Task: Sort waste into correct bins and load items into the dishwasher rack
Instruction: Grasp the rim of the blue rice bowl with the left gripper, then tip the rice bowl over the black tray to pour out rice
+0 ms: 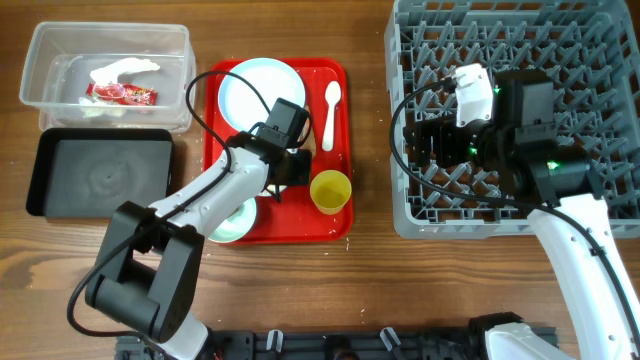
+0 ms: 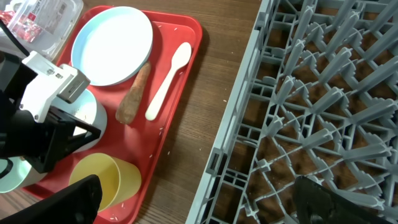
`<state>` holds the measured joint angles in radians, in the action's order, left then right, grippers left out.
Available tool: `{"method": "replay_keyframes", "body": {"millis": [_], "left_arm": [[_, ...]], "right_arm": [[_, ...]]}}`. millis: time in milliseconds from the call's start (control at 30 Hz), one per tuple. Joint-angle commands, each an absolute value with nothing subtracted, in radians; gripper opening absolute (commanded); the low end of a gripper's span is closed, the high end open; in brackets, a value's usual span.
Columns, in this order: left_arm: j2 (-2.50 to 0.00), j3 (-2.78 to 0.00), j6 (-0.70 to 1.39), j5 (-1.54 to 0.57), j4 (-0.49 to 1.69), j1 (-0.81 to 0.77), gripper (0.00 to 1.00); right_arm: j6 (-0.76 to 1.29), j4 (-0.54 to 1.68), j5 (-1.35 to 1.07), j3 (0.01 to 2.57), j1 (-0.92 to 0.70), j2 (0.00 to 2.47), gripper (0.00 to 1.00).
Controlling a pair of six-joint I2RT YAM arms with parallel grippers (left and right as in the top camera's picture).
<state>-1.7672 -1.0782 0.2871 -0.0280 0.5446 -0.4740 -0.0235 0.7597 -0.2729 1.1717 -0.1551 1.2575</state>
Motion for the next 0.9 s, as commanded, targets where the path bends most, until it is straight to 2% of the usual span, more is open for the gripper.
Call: {"method": "replay_keyframes", "body": {"millis": [0, 133, 300, 500, 533, 567, 867], "left_arm": [[-1.753, -1.155, 0.297, -0.056, 0.539, -0.474, 0.04], [-1.705, -1.291, 0.297, -0.056, 0.574, -0.471, 0.04], [-1.617, -1.396, 0.302, -0.108, 0.75, -0.38, 0.04], [-1.522, -1.401, 0.299, -0.199, 0.952, -0.074, 0.04], [-1.526, -1.401, 0.281, -0.237, 1.008, 0.045, 0.04], [-1.528, -1.398, 0.252, -0.264, 1.025, 0.096, 0.04], [-1.657, -1.302, 0.028, -0.664, 1.013, 0.564, 0.04]], "right_arm": [[-0.015, 0.762, -0.29, 1.189, -0.156, 1.264, 1.0], [-0.015, 0.761, -0.29, 1.189, -0.156, 1.264, 1.0], [-0.015, 0.76, -0.29, 1.189, -0.156, 1.264, 1.0], [-0.015, 0.756, -0.29, 1.189, -0.156, 1.264, 1.0], [-0.015, 0.756, -0.29, 1.189, -0.156, 1.264, 1.0], [-0.015, 0.756, -0.29, 1.189, -0.156, 1.264, 1.0], [-0.015, 0.756, -0.29, 1.189, -0.156, 1.264, 1.0]]}}
